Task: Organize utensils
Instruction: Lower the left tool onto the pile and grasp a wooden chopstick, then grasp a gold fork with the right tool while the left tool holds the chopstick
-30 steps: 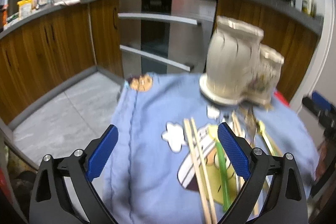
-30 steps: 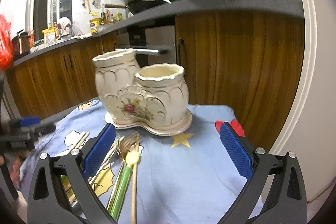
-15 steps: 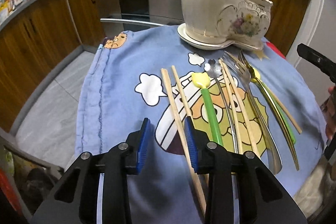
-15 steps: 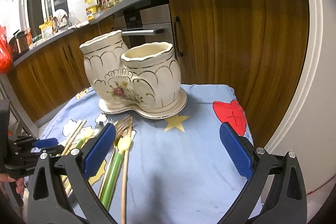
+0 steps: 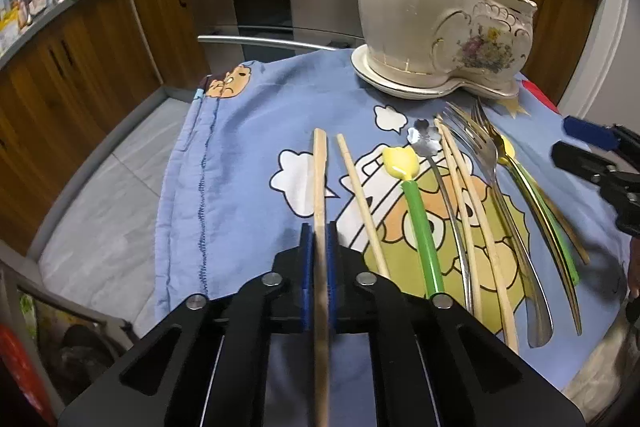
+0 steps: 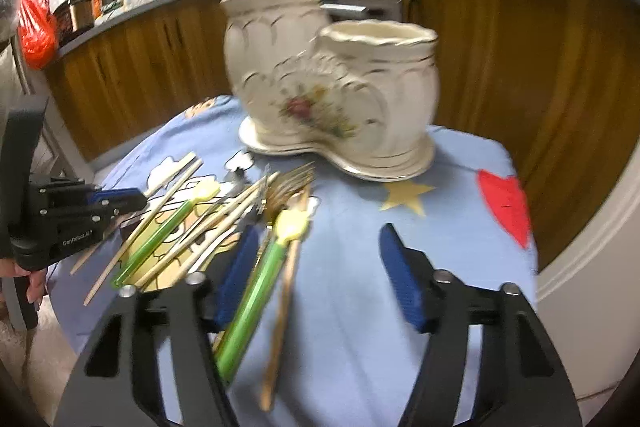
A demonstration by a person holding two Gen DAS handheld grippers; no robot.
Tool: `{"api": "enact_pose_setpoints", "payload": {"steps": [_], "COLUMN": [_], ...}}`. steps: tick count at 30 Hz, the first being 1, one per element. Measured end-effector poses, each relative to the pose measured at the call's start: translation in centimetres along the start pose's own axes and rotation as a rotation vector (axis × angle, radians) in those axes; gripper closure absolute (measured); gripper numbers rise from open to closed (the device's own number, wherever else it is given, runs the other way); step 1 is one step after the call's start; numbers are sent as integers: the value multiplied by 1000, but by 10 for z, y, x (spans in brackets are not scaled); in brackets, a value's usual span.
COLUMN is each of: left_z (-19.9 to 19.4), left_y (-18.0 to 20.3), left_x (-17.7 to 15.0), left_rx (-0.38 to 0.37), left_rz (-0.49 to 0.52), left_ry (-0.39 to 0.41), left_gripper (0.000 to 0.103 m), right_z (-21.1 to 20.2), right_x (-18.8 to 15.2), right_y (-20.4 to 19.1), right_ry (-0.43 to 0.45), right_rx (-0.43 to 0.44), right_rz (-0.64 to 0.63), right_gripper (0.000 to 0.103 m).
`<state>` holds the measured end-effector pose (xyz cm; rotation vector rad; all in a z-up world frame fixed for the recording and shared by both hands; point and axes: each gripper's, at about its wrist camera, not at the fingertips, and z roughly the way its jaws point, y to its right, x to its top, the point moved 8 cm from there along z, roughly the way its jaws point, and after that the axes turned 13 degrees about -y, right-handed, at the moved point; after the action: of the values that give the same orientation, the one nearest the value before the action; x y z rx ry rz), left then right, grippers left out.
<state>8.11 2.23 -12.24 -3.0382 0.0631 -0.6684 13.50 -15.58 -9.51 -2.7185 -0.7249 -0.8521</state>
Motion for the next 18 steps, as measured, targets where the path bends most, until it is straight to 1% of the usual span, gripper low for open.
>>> {"api": "enact_pose_setpoints", "payload": {"steps": [1, 2, 4, 7, 11, 12, 13, 14, 17, 18], "left_z": [0, 0, 0, 0, 1, 1, 1, 1, 2, 2], "left_y": [0, -1, 0, 1, 2, 3, 4, 5, 6, 7], "left_x": [0, 0, 0, 0, 2, 3, 3, 3, 4, 6], "left_rx": [-2, -1, 3, -3, -19, -20, -21, -24, -31, -33], "left_rz": [0, 1, 7, 6, 10, 13, 15, 18, 21, 23], "left_ry": [1, 1, 2, 3, 5, 6, 7, 7, 5, 2], "left_gripper": [97, 97, 97, 97, 97, 97, 97, 97, 97, 97], "right_z": [4, 6, 11, 18, 32, 34, 36, 37, 43, 46], "right_x": [3, 4, 7, 8, 7, 8, 9, 12, 16, 16], "right_y": [-4, -8, -18, -27, -33, -34, -35, -36, -41, -41], "right_ry": [-11, -15, -33, -59, -109, -114, -115, -113, -112, -117], "right_rx": [2, 1, -1, -6, 0, -4, -12, -25, -78, -84], "right_rz": [-16, -28, -66, -101, -124, -130, -139, -152, -191, -195], "right_gripper": [52, 54, 71, 81, 82, 85, 90, 91, 93, 95]}}
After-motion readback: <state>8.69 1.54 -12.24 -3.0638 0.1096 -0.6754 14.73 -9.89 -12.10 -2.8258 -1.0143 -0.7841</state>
